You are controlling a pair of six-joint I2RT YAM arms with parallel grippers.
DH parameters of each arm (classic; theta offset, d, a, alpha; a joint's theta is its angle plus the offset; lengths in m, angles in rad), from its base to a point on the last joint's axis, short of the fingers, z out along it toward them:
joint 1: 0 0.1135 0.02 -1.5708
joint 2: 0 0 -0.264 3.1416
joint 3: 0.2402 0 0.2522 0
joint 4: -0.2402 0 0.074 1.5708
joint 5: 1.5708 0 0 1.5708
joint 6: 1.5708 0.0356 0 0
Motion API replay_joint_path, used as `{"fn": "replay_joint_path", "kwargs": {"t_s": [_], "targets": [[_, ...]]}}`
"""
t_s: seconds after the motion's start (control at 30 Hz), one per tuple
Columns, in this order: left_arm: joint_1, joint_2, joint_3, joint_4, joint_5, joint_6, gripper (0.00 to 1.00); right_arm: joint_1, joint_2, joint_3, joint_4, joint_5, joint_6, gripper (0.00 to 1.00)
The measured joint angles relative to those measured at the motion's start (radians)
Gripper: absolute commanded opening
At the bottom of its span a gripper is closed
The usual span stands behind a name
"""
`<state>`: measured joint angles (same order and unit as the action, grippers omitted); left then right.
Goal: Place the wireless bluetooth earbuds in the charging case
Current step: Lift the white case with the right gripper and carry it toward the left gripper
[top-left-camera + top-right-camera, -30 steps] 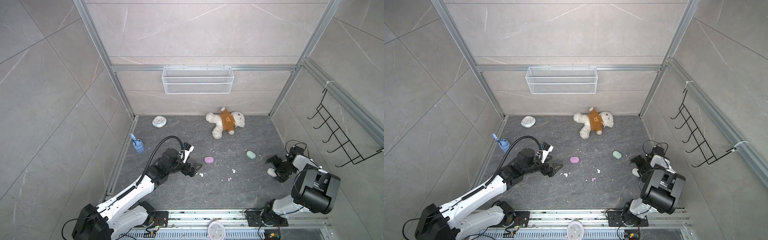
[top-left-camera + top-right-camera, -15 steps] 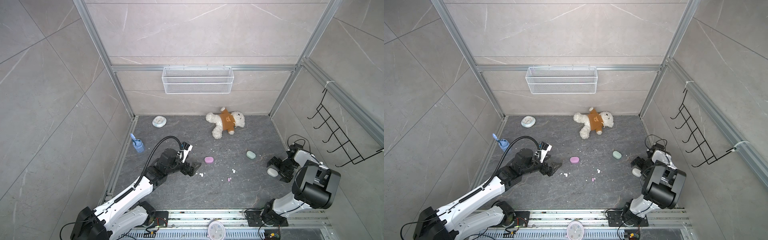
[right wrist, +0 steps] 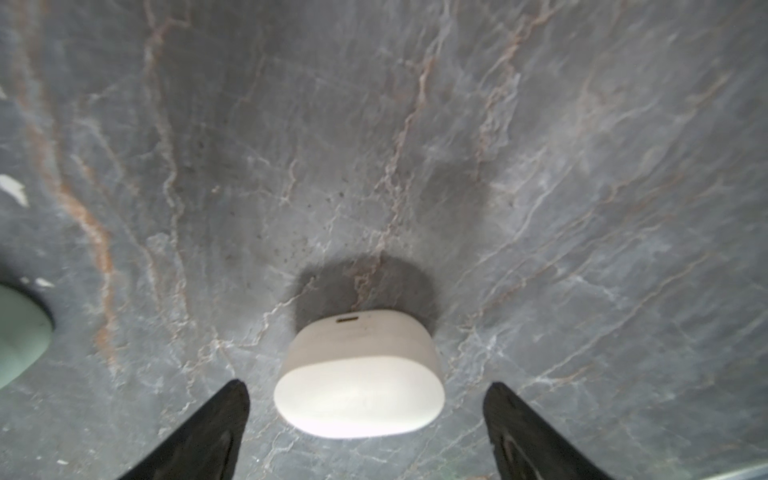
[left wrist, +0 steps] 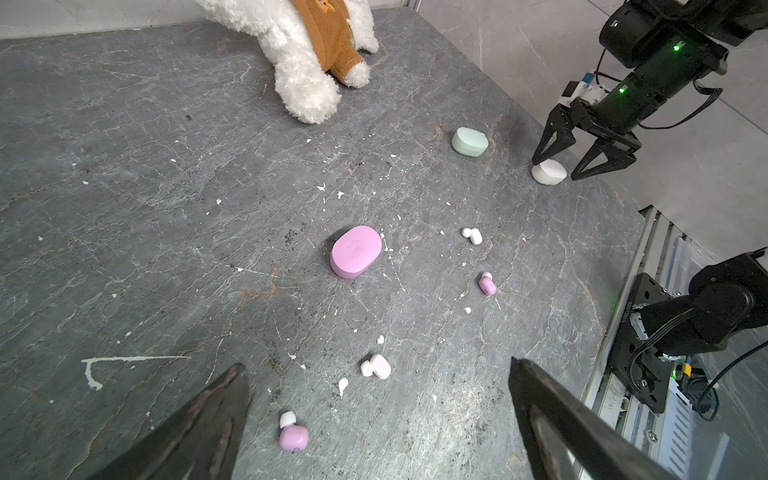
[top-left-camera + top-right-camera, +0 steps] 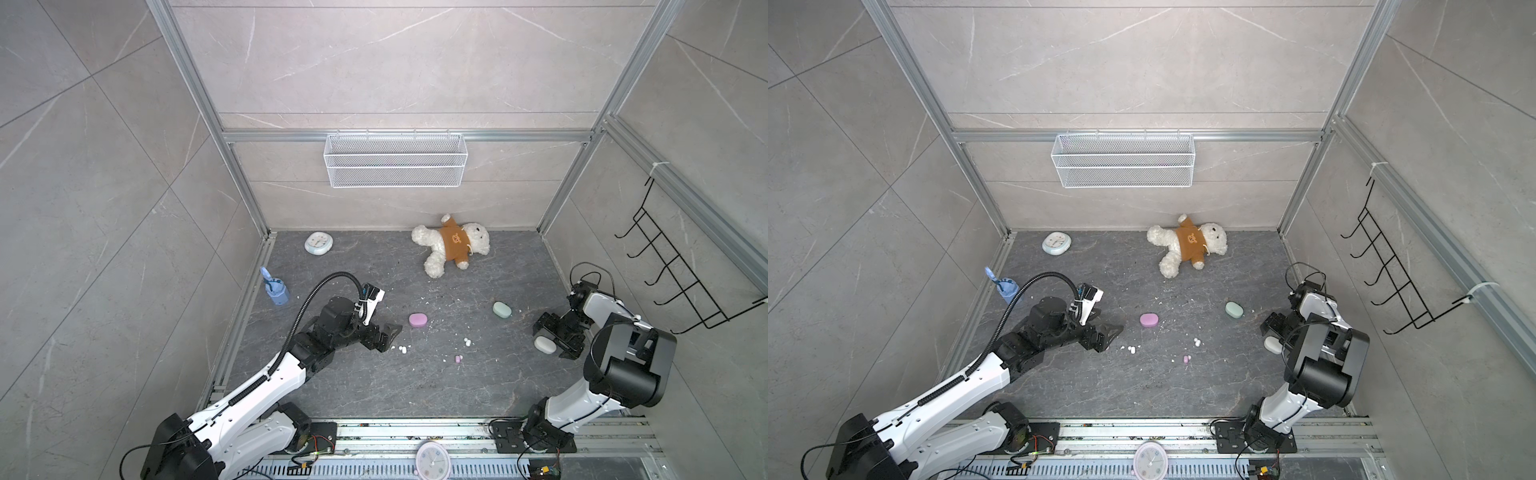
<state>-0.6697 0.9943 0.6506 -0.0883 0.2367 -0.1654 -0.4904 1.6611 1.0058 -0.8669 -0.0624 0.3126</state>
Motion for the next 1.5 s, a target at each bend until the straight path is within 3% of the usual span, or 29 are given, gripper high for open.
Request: {"fn": "replay_joint_path", "kwargs": {"t_s": [0.6,0.87,1.13,1.5], "targets": [[0.0,-0.001,0.0,0.0,-0.008,0.0,1.0,0.02,0.052,0.012,-0.004,0.026,0.0,0.64],[0.0,-0.001,0.0,0.0,-0.018,0.0,1.0,0.041,0.05,0.011,-0.005,0.017,0.001,0.62],[0.0,0.001,0.0,-0.004,-0.008,0.005,1.0,0.086,-0.016,0.008,-0.019,-0.068,0.005,0.61],[0.0,0.066,0.072,-0.093,0.062,0.062,1.0,0.243,-0.116,0.008,-0.058,-0.219,0.053,0.61]]}}
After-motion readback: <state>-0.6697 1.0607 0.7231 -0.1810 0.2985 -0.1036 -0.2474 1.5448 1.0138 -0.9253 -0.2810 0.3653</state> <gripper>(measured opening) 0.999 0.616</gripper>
